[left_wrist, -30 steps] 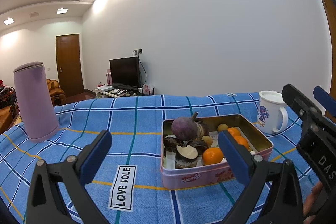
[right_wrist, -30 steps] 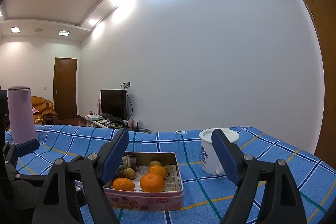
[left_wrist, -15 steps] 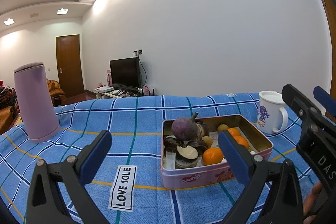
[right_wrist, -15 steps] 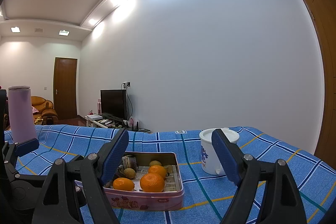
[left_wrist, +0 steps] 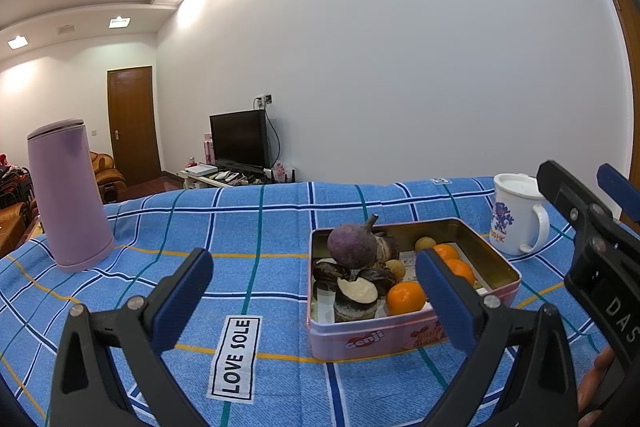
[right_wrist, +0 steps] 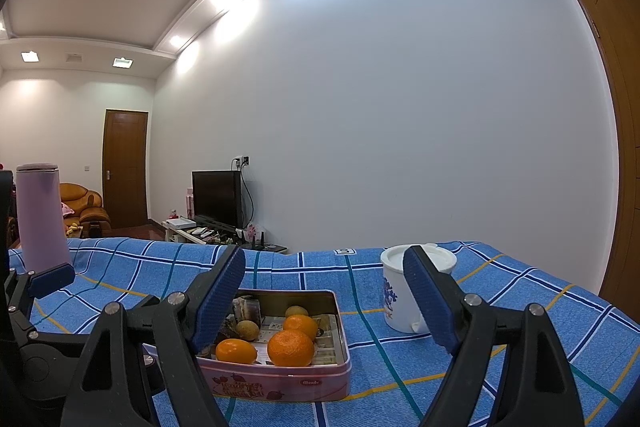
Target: Organize fruits
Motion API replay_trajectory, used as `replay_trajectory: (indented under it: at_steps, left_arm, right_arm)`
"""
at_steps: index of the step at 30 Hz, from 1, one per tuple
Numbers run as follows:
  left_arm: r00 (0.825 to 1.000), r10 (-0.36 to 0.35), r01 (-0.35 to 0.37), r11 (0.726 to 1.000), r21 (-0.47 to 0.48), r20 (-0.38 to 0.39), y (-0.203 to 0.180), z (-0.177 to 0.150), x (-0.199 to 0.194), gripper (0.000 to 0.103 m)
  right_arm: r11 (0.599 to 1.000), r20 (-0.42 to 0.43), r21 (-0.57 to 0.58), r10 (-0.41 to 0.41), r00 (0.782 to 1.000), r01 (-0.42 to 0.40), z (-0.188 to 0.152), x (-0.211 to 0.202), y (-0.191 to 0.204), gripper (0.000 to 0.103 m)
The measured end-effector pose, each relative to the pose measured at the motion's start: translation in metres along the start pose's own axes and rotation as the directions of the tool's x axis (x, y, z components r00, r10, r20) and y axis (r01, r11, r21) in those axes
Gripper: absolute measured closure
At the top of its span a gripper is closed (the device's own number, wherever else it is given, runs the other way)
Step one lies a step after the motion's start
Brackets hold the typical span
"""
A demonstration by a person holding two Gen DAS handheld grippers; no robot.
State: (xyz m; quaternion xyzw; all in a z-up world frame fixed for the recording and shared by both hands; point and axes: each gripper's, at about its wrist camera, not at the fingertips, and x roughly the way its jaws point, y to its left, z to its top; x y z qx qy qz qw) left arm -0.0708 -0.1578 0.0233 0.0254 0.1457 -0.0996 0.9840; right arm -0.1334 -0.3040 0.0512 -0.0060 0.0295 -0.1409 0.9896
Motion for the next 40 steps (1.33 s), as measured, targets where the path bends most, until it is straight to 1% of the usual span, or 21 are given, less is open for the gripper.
replay_trajectory:
  at_steps: [25, 31, 40]
  left_arm:
    - [1.000, 0.014, -0.014, 1.000, 0.005, -0.007, 0.0005, -0.0001, 0.0012, 0.000]
    - [1.000, -0.006, 0.006, 1.000, 0.010, -0.011, 0.0009, -0.0009, 0.0017, 0.000]
    - [1.000, 0.001, 0.000, 1.000, 0.009, -0.015, -0.0008, -0.0006, 0.0012, 0.000]
  right_arm:
    - [1.000, -0.001, -0.002, 0.002, 1.000, -0.002, 0.0004, -0.0009, 0.0005, 0.020]
    - [1.000, -0.003, -0.002, 0.002, 1.000, -0.002, 0.0002, -0.0010, 0.0004, 0.020]
    - [1.000, -0.009, 0.000, 0.000, 1.000, 0.000, -0.0005, -0.0004, -0.0004, 0.020]
